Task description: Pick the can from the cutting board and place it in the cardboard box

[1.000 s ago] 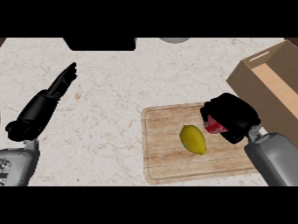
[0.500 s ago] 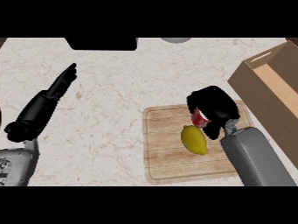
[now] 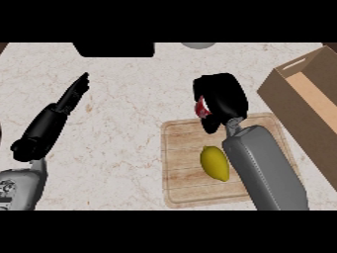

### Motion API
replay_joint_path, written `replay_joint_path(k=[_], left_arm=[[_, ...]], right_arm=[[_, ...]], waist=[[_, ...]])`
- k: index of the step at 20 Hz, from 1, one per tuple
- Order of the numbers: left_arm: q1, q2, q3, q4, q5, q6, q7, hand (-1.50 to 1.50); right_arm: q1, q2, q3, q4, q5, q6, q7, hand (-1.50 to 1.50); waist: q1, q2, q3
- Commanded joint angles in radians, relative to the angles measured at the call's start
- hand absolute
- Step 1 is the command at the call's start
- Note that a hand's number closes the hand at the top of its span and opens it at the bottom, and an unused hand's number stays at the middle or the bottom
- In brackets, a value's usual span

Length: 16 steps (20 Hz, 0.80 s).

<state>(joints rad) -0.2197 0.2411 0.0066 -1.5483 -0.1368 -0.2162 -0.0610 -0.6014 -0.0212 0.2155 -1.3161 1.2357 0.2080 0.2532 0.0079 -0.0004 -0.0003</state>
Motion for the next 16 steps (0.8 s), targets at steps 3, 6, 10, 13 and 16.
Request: replay_joint_path(k=[3, 6, 10, 13, 16], left_arm=[[0.008, -0.021, -0.007, -0.011, -0.022, 0.017, -0.005, 0.00], [0.001, 0.019, 0.033, 0.026, 0.005, -0.015, -0.021, 0.00], [0.006, -0.026, 0.007, 0.081, -0.029, 0.023, -0.069, 0.00], [0.011, -0.014, 0.000, 0.001, -0.015, -0.001, -0.004, 0.00], [-0.045, -0.025, 0.014, 0.044, -0.020, 0.015, -0.006, 0.00]], right_arm=[[-0.062, 0.020, -0.009, -0.188, 0.024, 0.064, 0.126, 1.50], [-0.066, 0.011, -0.092, -0.272, 0.049, 0.017, 0.223, 1.50], [-0.133, 0.004, -0.250, -0.295, 0.016, -0.027, 0.319, 1.50], [-0.155, -0.072, -0.329, -0.308, 0.022, 0.003, 0.357, 1.50], [-0.185, -0.132, -0.420, -0.253, -0.024, -0.029, 0.331, 1.50]], waist=[[-0.010, -0.003, 0.000], [-0.018, -0.005, 0.000], [-0.024, 0.002, 0.000], [-0.013, -0.003, 0.000], [-0.012, 0.002, 0.000]])
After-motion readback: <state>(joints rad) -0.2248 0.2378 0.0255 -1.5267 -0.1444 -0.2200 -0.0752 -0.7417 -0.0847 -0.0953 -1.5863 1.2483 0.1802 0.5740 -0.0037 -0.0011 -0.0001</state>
